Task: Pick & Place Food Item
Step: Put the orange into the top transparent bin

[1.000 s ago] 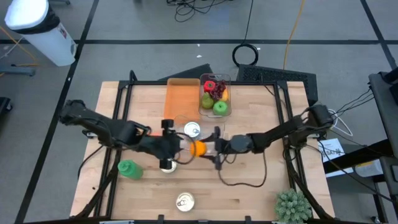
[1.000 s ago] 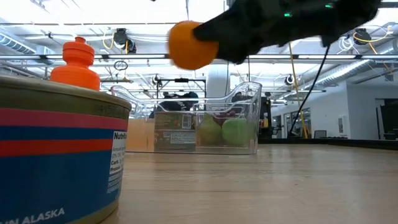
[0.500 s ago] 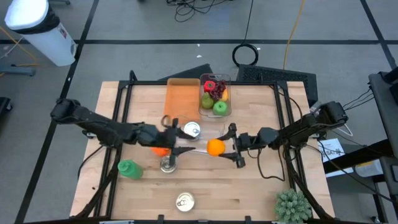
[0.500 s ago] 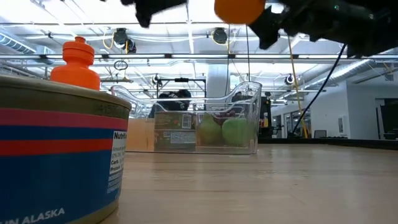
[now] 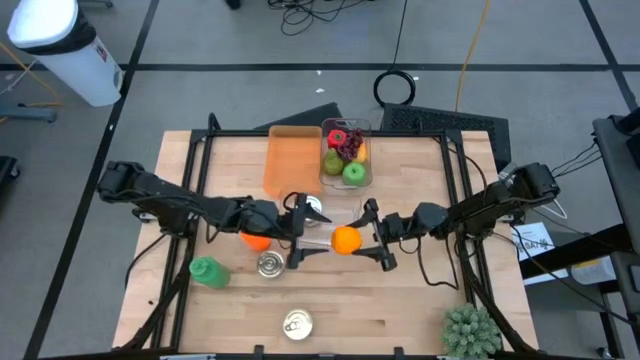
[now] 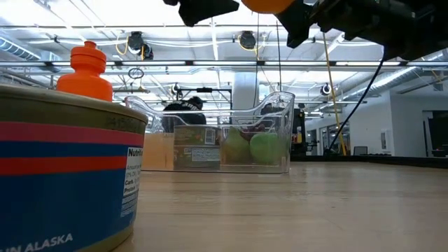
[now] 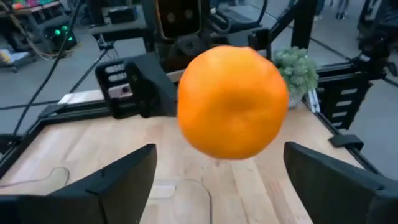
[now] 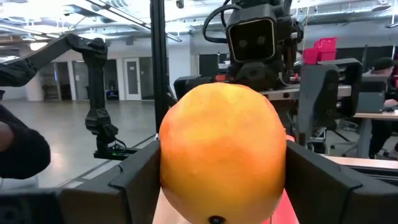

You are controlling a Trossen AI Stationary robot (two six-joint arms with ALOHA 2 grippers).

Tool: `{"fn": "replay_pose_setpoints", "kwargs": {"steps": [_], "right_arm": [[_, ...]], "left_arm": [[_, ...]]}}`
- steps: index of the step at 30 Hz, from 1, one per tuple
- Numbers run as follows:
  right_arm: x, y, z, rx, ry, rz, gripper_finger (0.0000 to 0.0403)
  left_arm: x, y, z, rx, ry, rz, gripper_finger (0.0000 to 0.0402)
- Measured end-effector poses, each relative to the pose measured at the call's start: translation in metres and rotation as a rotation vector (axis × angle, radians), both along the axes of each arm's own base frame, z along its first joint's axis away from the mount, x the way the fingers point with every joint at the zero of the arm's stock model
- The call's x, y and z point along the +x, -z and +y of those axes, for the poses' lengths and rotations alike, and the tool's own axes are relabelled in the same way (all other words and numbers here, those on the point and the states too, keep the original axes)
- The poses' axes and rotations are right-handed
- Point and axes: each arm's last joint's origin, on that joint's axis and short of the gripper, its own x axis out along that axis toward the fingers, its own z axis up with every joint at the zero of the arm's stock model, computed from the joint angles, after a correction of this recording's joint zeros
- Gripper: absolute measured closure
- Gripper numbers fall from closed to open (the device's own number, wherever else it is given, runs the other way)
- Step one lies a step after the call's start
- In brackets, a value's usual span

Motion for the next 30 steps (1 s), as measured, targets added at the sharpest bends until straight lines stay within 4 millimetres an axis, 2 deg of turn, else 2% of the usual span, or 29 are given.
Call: {"fn": "replay_pose_setpoints", "kwargs": {"steps": [6, 15, 23, 30], "right_arm": [[0.008, 0.002, 0.000, 0.001, 0.022, 0.006, 0.0133], [0.043, -0.001, 0.006, -0.024, -0.012, 0.015, 0.0133], [0.044, -0.004, 0.005, -0.040, -0.002, 0.002, 0.0133], [0.044, -0.004, 0.004, -0.043, 0.004, -0.005, 0.0133]], "left_arm": [[0.002, -0.004, -0.003, -0.042, 0.080, -0.053, 0.0020], [0.003, -0.003, -0.003, -0.066, 0.058, -0.048, 0.0024], [0.002, -0.002, -0.005, -0.065, 0.064, -0.035, 0.0026], [0.001, -0.002, -0.010, -0.048, 0.084, -0.035, 0.0047]]}}
